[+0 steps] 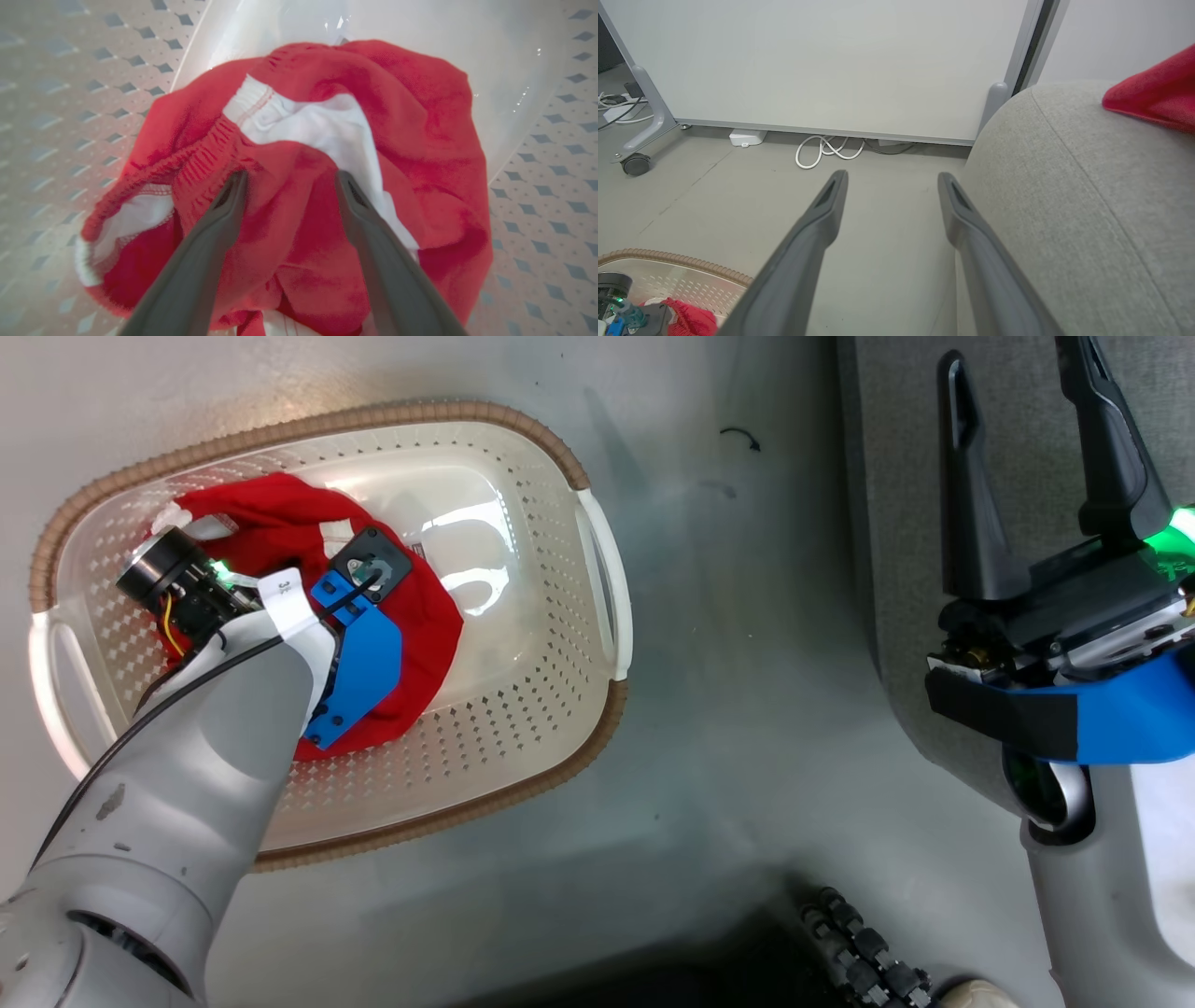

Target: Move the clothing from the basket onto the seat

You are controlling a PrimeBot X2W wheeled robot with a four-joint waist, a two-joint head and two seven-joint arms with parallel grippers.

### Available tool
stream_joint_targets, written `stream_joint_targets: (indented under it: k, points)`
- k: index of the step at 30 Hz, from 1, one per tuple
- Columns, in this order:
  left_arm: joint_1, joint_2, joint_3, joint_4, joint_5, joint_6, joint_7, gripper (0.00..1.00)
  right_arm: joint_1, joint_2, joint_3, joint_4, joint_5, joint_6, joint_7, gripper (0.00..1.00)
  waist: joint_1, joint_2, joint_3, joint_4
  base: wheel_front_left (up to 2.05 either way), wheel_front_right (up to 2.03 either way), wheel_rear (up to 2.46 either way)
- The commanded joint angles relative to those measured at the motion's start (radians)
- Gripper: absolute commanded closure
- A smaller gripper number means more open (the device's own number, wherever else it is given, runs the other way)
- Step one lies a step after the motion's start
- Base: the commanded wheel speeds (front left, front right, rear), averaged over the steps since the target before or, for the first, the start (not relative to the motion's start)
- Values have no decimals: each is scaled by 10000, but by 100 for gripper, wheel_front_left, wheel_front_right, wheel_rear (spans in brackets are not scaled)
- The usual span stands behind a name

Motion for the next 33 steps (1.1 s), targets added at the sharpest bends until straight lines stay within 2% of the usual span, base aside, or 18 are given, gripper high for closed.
stream_joint_targets:
  k: [1,10,11,12,13,14,22,33]
  points:
    - [-143,-19,42,26,-57,63,31,0,-6,0,-31,-78,-23,5,-35,0,-1,0,98,-11,0,0,0]
    - [-256,-283,32,51,-224,355,115,0,-94,19,7,-268,-70,5,-35,0,-1,0,455,-164,0,0,0]
    - [-264,-319,3,53,-214,374,181,8,-68,25,-6,-283,-87,5,-35,0,-1,0,465,-157,0,0,0]
    - [-268,-351,-24,52,-215,386,195,61,-41,30,-20,-293,-105,5,-35,0,-1,0,467,-147,0,0,0]
    - [-279,-380,-52,52,-212,394,176,95,-17,33,-31,-291,-113,5,-35,0,-1,0,465,-136,0,0,0]
    - [-278,-404,-75,52,-215,391,157,100,-1,30,-42,-276,-119,5,-35,0,-1,0,458,-121,0,0,0]
    - [27,-374,-260,56,-203,362,-744,100,-88,14,-31,-145,-111,5,-34,0,-1,0,78,49,0,0,0]
    - [450,-859,-171,46,-624,233,-2439,100,234,-198,-43,130,-145,5,-34,0,-1,0,-1217,520,0,0,0]
